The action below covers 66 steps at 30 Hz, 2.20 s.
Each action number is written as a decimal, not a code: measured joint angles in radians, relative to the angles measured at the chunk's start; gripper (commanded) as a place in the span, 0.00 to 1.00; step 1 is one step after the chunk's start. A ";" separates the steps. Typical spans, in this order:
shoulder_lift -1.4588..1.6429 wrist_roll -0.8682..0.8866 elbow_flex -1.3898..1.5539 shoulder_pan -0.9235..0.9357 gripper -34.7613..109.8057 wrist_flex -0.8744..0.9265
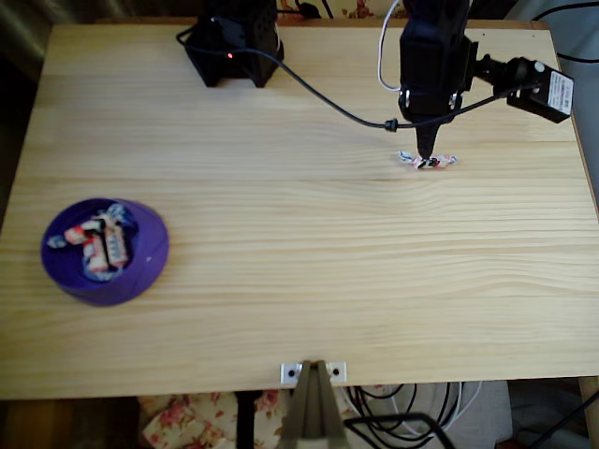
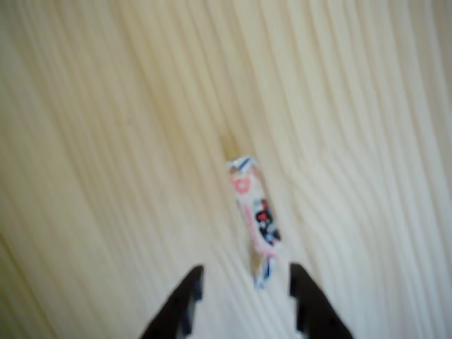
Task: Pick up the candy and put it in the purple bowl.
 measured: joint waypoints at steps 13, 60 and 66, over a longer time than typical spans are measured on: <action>-0.129 -0.011 -0.057 0.015 0.37 -0.057; 0.566 0.083 0.094 0.571 0.24 0.367; 0.630 0.005 0.094 0.847 0.24 0.525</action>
